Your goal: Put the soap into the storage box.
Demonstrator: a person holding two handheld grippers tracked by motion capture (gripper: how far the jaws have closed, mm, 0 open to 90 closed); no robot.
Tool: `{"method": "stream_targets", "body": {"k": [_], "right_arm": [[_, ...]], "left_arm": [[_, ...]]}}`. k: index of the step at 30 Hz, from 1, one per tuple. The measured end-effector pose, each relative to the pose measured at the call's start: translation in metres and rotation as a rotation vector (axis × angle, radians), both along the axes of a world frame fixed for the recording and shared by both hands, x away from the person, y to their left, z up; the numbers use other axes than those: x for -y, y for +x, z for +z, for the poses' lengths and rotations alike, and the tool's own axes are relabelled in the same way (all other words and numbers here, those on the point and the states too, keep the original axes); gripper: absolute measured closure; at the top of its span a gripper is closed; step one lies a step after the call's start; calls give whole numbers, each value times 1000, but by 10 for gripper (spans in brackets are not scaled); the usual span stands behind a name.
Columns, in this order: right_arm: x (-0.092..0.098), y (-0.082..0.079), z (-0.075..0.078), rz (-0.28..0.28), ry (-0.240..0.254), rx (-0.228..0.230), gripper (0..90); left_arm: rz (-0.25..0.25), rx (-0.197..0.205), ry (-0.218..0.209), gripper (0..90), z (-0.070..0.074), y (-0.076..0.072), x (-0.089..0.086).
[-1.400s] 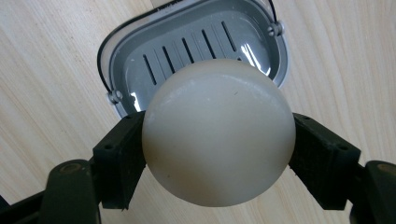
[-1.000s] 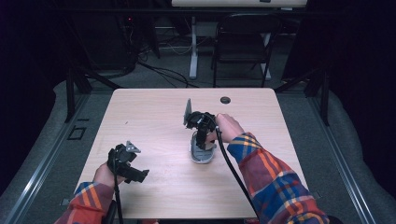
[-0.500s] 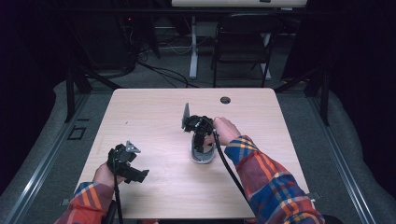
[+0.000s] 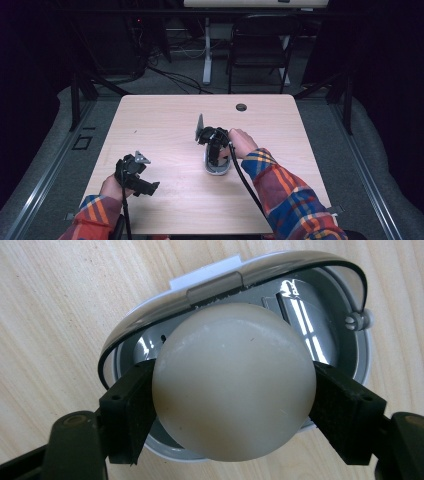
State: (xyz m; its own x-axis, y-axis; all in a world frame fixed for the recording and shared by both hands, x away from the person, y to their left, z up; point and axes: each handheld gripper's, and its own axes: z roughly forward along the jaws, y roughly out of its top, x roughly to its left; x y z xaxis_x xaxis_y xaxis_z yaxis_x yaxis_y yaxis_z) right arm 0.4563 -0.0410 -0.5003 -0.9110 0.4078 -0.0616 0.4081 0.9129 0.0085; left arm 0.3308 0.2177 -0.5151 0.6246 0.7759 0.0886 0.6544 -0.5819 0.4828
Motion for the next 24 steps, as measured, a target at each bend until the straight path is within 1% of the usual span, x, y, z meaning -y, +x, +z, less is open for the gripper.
{"method": "stream_targets", "body": {"k": [5, 12, 13, 14, 15, 16, 20, 21, 24], "right_arm": [[1, 0, -4, -1, 4, 7, 244], [2, 0, -3, -6, 18, 12, 241], [3, -1, -2, -10, 27, 15, 240], [3, -1, -1, -7, 26, 18, 237], [4, -2, 2, -9, 48, 22, 227], [5, -2, 4, -6, 48, 28, 220], [7, -4, 7, -7, 52, 31, 201], [8, -5, 9, -9, 65, 34, 199], [10, -7, 13, -12, 77, 40, 190]], "left_arm": [[0, -1, 0, 1, 0, 0, 0], [-2, -2, 2, 1, 0, 0, 0], [-2, -2, 2, 1, 0, 0, 0], [-2, -2, 2, 1, 0, 0, 0], [-3, -2, 2, 2, 0, 0, 0], [-3, -2, 2, 2, 0, 0, 0], [-3, -2, 1, 2, 0, 0, 1], [-3, -2, 1, 1, 0, 0, 1], [-2, -3, 2, 2, 0, 0, 1]]}}
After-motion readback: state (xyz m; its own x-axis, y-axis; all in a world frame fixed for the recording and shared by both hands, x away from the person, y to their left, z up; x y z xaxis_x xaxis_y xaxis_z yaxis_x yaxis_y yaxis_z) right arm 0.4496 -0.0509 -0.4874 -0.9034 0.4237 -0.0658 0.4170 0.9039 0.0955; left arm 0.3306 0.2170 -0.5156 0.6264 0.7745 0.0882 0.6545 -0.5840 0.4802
